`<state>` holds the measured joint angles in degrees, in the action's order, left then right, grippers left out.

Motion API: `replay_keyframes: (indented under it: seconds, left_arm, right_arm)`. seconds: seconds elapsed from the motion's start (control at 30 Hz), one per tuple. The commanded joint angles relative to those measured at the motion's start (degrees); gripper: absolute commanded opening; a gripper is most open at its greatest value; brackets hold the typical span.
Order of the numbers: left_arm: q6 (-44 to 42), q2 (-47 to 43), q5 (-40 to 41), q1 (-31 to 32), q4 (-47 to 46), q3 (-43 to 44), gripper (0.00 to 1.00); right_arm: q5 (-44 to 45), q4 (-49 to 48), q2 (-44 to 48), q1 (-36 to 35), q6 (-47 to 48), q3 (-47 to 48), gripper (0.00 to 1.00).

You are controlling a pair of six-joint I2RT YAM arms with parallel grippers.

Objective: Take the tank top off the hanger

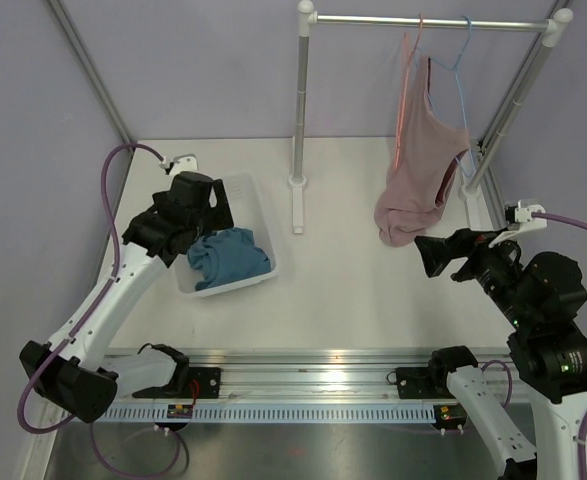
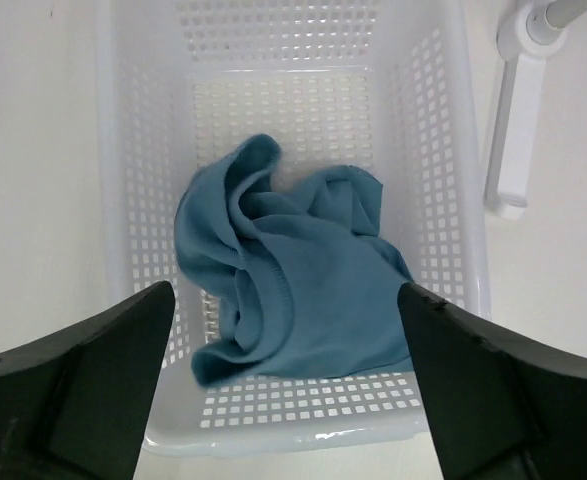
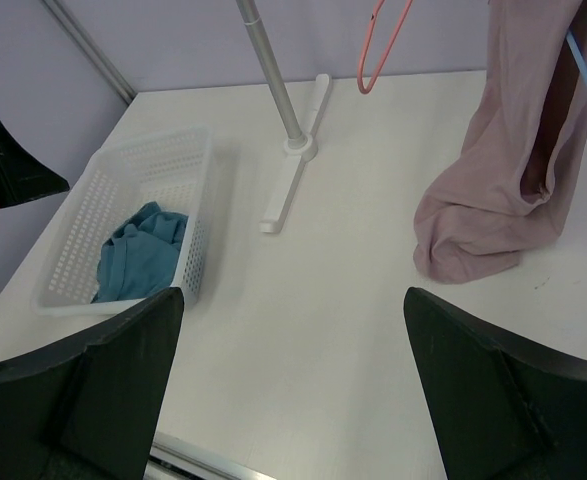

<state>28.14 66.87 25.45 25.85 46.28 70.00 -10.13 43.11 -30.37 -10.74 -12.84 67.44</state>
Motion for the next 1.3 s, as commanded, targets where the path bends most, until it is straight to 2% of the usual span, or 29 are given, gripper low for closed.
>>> replay_keyframes:
  seconds: [0.0, 0.13, 0.2, 0.3, 0.43, 0.6, 0.83, 1.27]
  left_arm:
    - [0.7, -2.6, 1.0, -0.2, 1.3, 4.3, 0.99]
    - [-2.1, -9.1, 2.8, -0.2, 4.8, 5.6, 0.99]
    - [-3.8, -13.9, 6.3, -0.2, 6.2, 5.2, 0.99]
    - [-5.1, -19.8, 12.5, -0.2, 10.6, 3.9, 0.99]
    - [-4.9, -26.2, 15.8, -0.2, 15.1, 2.0, 0.99]
    - [-3.1, -31.9, 16.3, -0.2, 20.6, 1.0, 0.99]
    - [-6.8, -41.5, 13.3, -0.2, 19.7, -0.9, 0.99]
    - [-7.7, -42.9, 14.4, -0.2, 18.3, -2.7, 0.99]
  right_arm:
    - [0.9, 2.8, -4.2, 0.0, 0.4, 3.7, 1.00]
    - [5.0, 9.5, -9.6, 0.1, 1.8, 5.9, 0.99]
    - [8.0, 10.8, -11.0, 0.1, 2.7, 6.4, 0.99]
    - [12.8, 10.9, -10.2, 0.1, 3.8, 5.4, 0.99]
    - [18.0, 11.0, -8.7, 0.1, 4.4, 4.4, 1.00]
    - [17.2, 11.2, -6.7, 0.1, 4.1, 4.0, 0.99]
    - [16.9, 13.2, -4.7, 0.1, 5.2, 3.1, 0.99]
    - [12.8, 12.1, -4.3, 0.1, 4.1, 1.6, 1.00]
